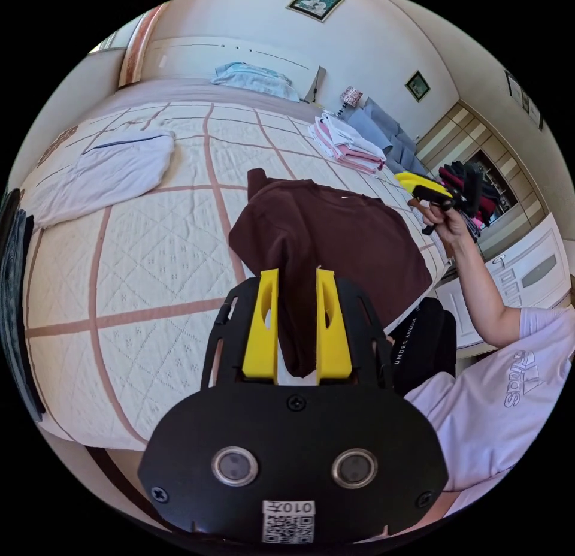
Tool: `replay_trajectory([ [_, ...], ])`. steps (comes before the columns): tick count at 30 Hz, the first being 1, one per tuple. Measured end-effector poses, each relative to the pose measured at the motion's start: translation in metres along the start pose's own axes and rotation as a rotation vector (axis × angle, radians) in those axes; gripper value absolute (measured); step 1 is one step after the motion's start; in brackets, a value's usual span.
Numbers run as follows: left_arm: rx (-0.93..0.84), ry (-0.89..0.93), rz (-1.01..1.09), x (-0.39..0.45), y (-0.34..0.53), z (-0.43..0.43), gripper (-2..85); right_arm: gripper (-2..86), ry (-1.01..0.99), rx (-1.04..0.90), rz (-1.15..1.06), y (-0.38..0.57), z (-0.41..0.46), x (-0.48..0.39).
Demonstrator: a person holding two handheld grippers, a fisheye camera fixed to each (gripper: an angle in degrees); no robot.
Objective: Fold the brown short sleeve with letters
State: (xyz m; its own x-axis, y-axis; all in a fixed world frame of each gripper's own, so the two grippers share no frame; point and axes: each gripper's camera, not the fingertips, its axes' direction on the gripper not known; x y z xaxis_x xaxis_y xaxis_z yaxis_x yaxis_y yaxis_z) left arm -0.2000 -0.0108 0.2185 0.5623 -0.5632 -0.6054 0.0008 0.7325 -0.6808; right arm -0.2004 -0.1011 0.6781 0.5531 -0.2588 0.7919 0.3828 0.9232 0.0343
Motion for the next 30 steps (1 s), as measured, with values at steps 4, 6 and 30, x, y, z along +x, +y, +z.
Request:
replay_trajectory([
  [4, -0.029, -0.077, 0.019, 0.025, 0.003, 0.016, 7.7, 8.3, -0.092, -0.105, -0.178, -0.098, 0.092, -0.026],
  [6, -0.017, -0.103, 0.026, 0.034, 0.009, 0.019, 7.5, 8.8, -0.080, -0.165, -0.235, -0.124, 0.125, -0.041],
  [30, 0.152, -0.458, 0.288, 0.178, 0.093, 0.046, 1.0, 4.3, -0.049, -0.405, -0.615, -0.171, 0.226, -0.143],
])
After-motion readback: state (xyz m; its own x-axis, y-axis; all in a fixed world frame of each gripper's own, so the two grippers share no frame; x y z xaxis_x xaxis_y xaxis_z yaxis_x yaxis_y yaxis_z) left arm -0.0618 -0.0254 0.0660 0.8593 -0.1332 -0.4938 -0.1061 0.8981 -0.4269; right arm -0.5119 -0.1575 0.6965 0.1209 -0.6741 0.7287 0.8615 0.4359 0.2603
